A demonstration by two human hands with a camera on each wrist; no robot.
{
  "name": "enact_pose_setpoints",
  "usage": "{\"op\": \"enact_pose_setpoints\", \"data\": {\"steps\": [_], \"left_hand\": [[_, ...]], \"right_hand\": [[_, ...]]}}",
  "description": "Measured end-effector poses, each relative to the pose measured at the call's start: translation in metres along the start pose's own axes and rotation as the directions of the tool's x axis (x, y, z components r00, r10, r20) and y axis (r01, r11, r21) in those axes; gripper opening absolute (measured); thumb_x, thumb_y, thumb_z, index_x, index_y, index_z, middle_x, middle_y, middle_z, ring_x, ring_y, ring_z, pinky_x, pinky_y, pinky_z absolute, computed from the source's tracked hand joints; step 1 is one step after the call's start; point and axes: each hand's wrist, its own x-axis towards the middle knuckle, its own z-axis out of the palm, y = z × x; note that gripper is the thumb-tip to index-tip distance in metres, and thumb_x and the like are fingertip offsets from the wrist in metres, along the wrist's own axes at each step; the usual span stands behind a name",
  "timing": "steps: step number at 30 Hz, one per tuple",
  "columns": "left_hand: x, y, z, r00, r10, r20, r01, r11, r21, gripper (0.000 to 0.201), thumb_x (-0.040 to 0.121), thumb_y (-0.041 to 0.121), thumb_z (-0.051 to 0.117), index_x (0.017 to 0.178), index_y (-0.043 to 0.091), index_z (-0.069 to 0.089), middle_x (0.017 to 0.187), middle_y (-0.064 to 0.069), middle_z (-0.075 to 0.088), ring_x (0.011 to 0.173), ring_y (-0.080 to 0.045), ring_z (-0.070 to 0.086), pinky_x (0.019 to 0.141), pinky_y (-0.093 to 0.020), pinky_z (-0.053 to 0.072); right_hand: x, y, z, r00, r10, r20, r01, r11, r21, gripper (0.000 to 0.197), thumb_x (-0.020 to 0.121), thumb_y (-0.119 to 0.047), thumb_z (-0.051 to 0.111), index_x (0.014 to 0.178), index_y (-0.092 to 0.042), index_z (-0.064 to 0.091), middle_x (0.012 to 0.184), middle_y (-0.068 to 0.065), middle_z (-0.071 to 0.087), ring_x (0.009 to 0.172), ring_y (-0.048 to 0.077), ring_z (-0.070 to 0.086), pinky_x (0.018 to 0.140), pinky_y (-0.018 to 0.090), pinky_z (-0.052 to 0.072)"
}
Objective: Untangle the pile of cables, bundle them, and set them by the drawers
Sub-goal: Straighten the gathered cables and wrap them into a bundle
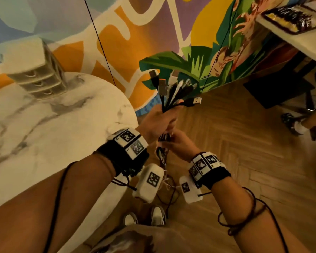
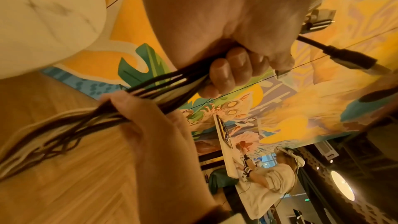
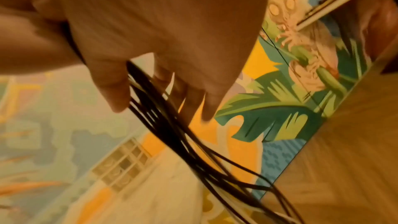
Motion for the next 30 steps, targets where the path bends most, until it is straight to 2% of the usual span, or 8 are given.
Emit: {"op": "enact_pose_setpoints", "data": {"steps": [3,6,11,14,17,21,26,30], "left_hand": [[0.001,0.007,-0.008,0.999,0.03,-0.018,-0.03,0.999,-0.015,0.045,0.097,0.021,0.049,0.055,0.015,0.034,0.041,0.003,0.03,0.036,-0.013,0.026,0.044,-0.026,0.028],[0.002,0.014,-0.014,0.995,0.065,-0.081,-0.068,0.997,-0.032,0.04,0.093,0.019,0.056,0.057,0.014,0.039,0.041,0.002,0.032,0.036,-0.013,0.029,0.045,-0.025,0.035],[0.005,0.002,-0.023,0.971,0.045,-0.235,-0.046,0.999,0.001,0.032,0.087,0.012,0.063,0.059,0.013,0.048,0.039,0.007,0.033,0.035,-0.01,0.027,0.041,-0.022,0.028],[0.0,-0.003,-0.026,0.962,0.037,-0.271,-0.008,0.994,0.105,0.014,0.083,0.015,0.068,0.071,0.013,0.061,0.046,0.003,0.044,0.042,-0.014,0.037,0.046,-0.025,0.033],[-0.001,-0.007,-0.021,0.964,0.047,-0.263,0.002,0.983,0.185,0.014,0.085,0.01,0.066,0.098,0.016,0.068,0.071,0.001,0.065,0.062,-0.007,0.058,0.063,-0.018,0.048],[0.003,0.0,-0.024,0.951,0.114,-0.287,-0.03,0.959,0.282,0.025,0.083,0.004,0.066,0.096,0.025,0.061,0.096,-0.008,0.065,0.097,-0.03,0.062,0.088,-0.041,0.05],[-0.006,0.001,-0.029,0.947,0.182,-0.265,-0.111,0.958,0.263,0.025,0.083,0.012,0.068,0.098,0.03,0.059,0.101,-0.006,0.065,0.101,-0.03,0.061,0.089,-0.041,0.049],[-0.008,0.0,-0.033,0.959,0.147,-0.242,-0.06,0.941,0.334,0.023,0.086,0.011,0.064,0.072,0.028,0.062,0.07,0.001,0.063,0.063,-0.008,0.056,0.064,-0.026,0.043]], "right_hand": [[-0.003,-0.008,0.014,0.998,0.056,-0.001,-0.056,0.994,0.092,0.028,0.089,-0.007,0.057,0.066,-0.019,0.046,0.062,-0.006,0.046,0.051,0.001,0.043,0.055,0.021,0.038],[-0.002,-0.006,0.021,0.985,0.166,-0.044,-0.161,0.983,0.09,0.03,0.087,-0.003,0.054,0.064,-0.016,0.038,0.059,-0.004,0.04,0.05,0.007,0.036,0.053,0.024,0.033],[0.008,-0.031,-0.001,0.989,0.033,0.144,-0.031,0.999,-0.014,0.021,0.076,-0.008,0.057,0.087,-0.026,0.053,0.082,-0.005,0.057,0.07,0.003,0.058,0.067,0.029,0.05],[0.013,-0.079,-0.03,0.986,0.004,-0.168,0.052,0.943,0.33,0.029,0.091,-0.02,0.045,0.113,-0.009,0.059,0.107,0.011,0.064,0.098,0.013,0.065,0.087,0.035,0.053],[0.015,-0.125,-0.046,0.982,0.002,-0.188,0.104,0.828,0.551,0.045,0.089,-0.049,0.043,0.116,-0.02,0.065,0.113,0.001,0.068,0.108,0.016,0.062,0.098,0.037,0.047],[0.007,-0.15,-0.03,0.97,-0.189,-0.154,0.217,0.957,0.191,0.032,0.103,-0.023,0.032,0.119,-0.022,0.06,0.103,-0.017,0.06,0.089,-0.014,0.056,0.077,0.002,0.041],[0.01,-0.154,-0.032,0.948,-0.265,-0.177,0.272,0.962,0.017,0.039,0.102,-0.033,0.031,0.128,-0.02,0.058,0.125,-0.004,0.059,0.111,0.005,0.054,0.089,0.013,0.041],[0.015,-0.17,-0.033,0.911,-0.393,-0.121,0.36,0.904,-0.23,0.04,0.1,-0.033,0.035,0.135,-0.02,0.05,0.131,-0.001,0.058,0.12,0.012,0.051,0.102,0.031,0.041]]}}
